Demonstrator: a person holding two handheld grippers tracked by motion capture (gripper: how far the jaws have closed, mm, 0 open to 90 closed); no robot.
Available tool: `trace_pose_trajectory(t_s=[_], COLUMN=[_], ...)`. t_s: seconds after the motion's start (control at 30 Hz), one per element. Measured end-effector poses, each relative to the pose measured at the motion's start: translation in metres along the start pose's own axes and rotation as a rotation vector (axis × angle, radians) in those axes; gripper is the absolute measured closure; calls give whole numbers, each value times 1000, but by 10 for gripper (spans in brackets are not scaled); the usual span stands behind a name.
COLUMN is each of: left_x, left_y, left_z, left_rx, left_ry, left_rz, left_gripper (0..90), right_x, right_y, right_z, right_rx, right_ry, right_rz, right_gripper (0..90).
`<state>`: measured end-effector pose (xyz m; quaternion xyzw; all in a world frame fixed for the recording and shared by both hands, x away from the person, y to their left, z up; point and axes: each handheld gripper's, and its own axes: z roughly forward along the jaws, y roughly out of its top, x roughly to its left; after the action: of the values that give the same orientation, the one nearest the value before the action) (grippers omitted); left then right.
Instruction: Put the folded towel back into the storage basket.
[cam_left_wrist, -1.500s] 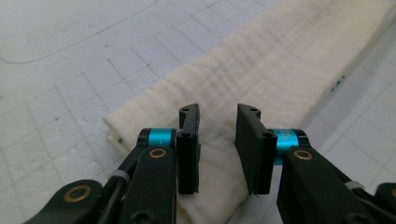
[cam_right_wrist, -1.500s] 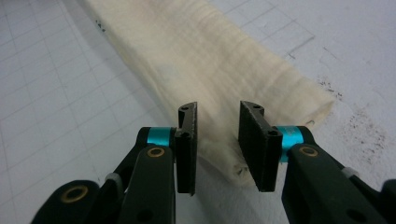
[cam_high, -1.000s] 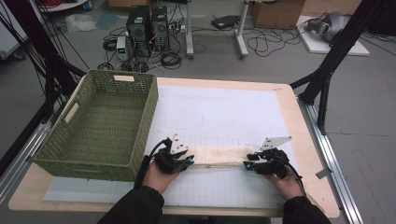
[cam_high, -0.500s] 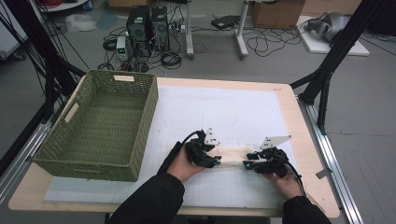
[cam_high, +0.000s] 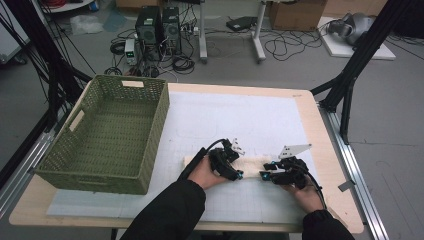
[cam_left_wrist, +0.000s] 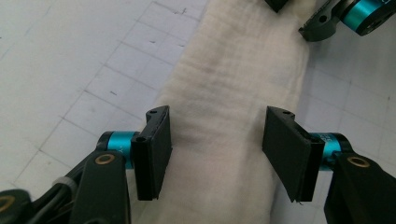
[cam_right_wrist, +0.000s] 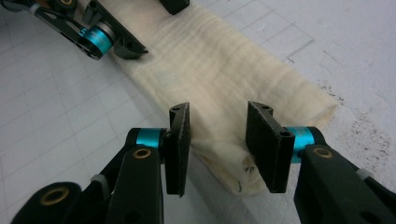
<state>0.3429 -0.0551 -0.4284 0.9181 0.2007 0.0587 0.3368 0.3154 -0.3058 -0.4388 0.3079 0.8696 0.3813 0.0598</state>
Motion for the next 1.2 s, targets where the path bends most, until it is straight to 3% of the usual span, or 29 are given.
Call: trace_pose_trajectory(t_s=[0.1, 0.2, 0.27, 0.4, 0.67, 1.2], left_x=[-1, -2, -1, 4, 6, -2], left_y=[2, 11, 13, 9, 3, -3], left_z=[-4, -7, -8, 3, 2, 3], left_rx=[-5, 20, 11, 67, 44, 9], left_ry=[11, 13, 3, -18, -58, -6], left_rz=[3, 32, 32, 6, 2, 33], left_gripper=[390, 388, 383, 367, 318, 312], right_x=[-1, -1, -1, -1, 0, 4], right_y=[0, 0, 0, 0, 0, 1], right_z=[0, 0, 1, 0, 0, 2], right_rx=[-3, -3, -4, -3, -3, 6], right_ry=[0, 3, 2, 3, 4, -13], right_rz=[-2, 6, 2, 6, 0, -9], right_gripper=[597, 598, 597, 595, 586, 545])
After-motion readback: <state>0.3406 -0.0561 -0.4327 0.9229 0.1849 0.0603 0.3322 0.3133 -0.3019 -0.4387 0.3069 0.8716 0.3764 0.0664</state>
